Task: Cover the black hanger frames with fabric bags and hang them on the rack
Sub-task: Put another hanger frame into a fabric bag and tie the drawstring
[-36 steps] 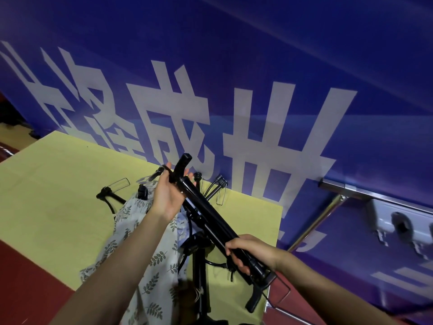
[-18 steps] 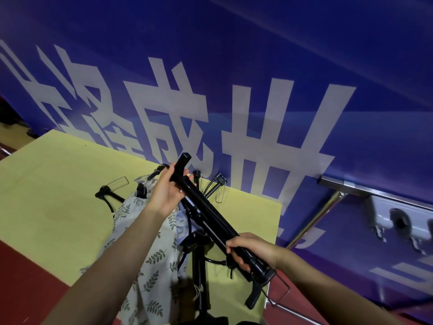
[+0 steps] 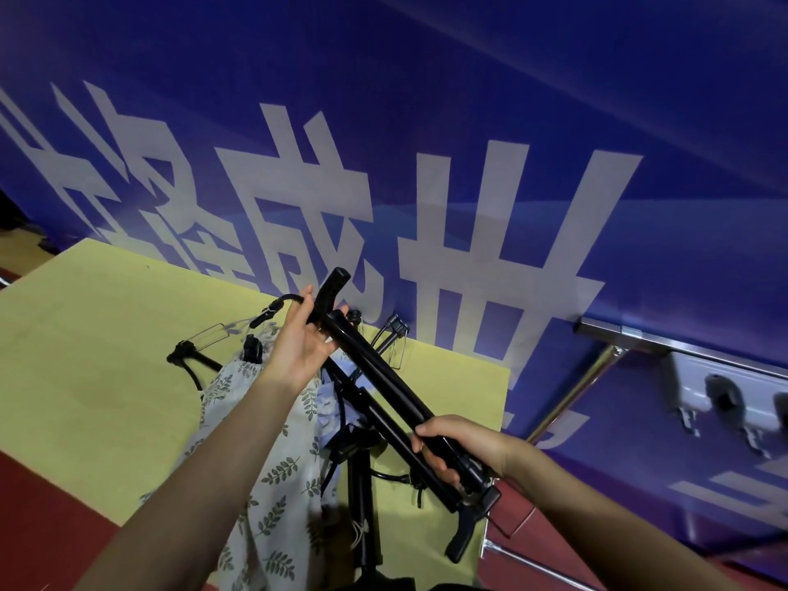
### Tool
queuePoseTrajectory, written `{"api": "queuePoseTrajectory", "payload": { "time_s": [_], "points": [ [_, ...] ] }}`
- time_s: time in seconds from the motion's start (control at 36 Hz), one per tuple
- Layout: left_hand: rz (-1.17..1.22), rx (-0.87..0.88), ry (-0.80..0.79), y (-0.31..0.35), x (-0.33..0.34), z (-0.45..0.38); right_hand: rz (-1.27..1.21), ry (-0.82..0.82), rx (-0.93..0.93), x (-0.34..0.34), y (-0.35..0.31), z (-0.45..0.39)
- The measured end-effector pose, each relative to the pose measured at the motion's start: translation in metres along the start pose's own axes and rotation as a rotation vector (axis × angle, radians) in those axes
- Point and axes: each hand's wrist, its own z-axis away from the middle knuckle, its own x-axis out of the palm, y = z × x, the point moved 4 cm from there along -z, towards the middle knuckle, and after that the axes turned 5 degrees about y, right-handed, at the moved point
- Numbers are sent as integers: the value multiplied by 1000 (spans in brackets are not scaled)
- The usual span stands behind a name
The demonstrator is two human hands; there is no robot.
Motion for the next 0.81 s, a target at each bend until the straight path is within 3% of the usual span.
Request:
{"api": "queuePoseTrajectory", "payload": {
  "time_s": [0.28,0.61,0.81],
  "points": [
    [-73,126,98,-1,-11,2,-30,-33,27,9,4,-7],
    [-38,85,206,-5,-16,4,60,-2,19,13,2,-12],
    [-105,208,218,-5,-20,10,115,41,14,11,8,-16]
  ]
}}
